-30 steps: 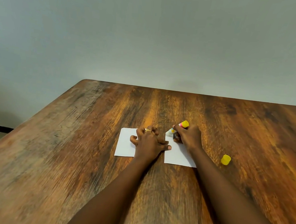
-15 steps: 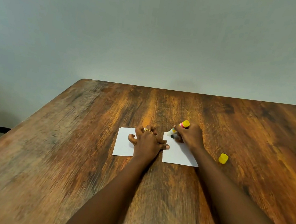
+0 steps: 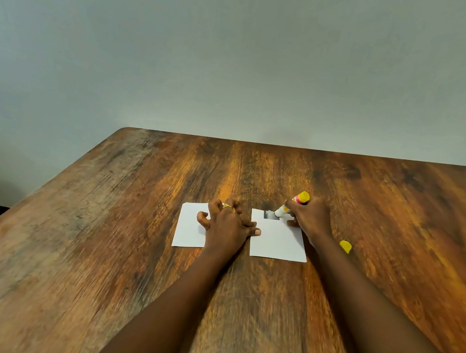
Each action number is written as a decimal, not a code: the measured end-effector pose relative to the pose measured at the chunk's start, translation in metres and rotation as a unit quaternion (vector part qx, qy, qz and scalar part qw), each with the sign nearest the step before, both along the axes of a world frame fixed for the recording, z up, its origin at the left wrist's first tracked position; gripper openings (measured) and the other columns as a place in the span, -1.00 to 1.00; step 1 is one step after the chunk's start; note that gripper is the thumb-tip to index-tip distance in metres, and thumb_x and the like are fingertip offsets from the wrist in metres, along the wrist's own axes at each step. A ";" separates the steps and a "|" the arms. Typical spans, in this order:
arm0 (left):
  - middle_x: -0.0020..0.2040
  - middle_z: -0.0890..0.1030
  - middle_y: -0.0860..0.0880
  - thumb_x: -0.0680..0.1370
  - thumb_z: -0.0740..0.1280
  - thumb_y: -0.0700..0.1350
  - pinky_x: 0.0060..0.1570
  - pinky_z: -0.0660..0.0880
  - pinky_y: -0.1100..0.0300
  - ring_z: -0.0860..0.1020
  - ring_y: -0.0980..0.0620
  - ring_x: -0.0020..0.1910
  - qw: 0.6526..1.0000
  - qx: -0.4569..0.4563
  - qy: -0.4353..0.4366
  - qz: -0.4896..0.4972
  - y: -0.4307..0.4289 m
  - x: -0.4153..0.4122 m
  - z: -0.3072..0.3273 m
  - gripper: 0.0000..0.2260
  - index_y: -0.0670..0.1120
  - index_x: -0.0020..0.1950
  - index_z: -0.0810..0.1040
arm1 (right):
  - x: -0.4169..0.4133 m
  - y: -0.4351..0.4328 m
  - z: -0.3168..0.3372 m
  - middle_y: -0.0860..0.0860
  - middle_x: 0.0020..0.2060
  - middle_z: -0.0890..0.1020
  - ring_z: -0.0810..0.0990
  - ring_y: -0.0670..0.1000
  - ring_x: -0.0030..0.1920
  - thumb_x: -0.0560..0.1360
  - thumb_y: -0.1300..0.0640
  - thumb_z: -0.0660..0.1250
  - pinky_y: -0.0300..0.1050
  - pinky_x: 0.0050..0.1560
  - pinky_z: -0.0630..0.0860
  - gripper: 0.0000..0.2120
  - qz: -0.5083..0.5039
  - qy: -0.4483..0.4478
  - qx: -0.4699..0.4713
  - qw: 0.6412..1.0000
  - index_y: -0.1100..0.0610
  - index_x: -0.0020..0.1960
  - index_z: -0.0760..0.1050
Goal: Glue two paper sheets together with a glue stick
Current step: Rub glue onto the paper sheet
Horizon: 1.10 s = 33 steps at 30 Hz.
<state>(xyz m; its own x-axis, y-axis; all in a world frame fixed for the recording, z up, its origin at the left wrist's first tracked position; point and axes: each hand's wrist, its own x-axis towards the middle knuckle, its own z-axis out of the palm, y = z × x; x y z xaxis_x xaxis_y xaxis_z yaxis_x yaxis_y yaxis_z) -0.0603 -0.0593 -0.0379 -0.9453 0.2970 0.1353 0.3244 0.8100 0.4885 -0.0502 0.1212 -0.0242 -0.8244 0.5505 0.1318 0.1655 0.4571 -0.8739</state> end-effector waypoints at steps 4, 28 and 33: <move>0.40 0.38 0.02 0.46 0.37 0.13 0.34 0.16 -0.18 0.10 -0.11 0.41 1.000 -0.001 0.001 0.001 0.000 0.001 -0.001 -0.67 0.03 0.15 0.65 | 0.004 0.008 0.000 0.24 -0.33 0.61 0.56 0.11 -0.37 0.41 0.18 0.41 -0.08 -0.38 0.55 -0.81 -0.020 0.005 0.010 1.000 0.30 -0.29 0.53; 0.34 0.46 0.02 0.47 0.36 0.11 0.34 0.18 -0.15 0.18 -0.06 0.39 0.998 -0.042 0.045 -0.033 0.001 0.000 0.006 -0.68 -0.04 0.11 0.67 | 0.021 0.021 0.021 0.03 -0.33 0.59 0.59 0.02 -0.36 0.44 0.12 0.40 -0.14 -0.37 0.59 -0.83 -0.059 0.078 -0.156 0.983 0.01 -0.28 0.46; 0.29 0.52 -0.01 0.50 0.33 0.09 0.32 0.17 -0.13 0.20 -0.08 0.38 0.989 -0.079 0.111 -0.054 0.010 0.000 0.008 -0.69 -0.10 0.09 0.63 | 0.022 0.021 0.012 0.12 -0.21 0.62 0.64 0.12 -0.22 0.45 0.10 0.39 -0.03 -0.21 0.62 -0.90 -0.022 0.062 -0.156 0.986 0.12 -0.16 0.52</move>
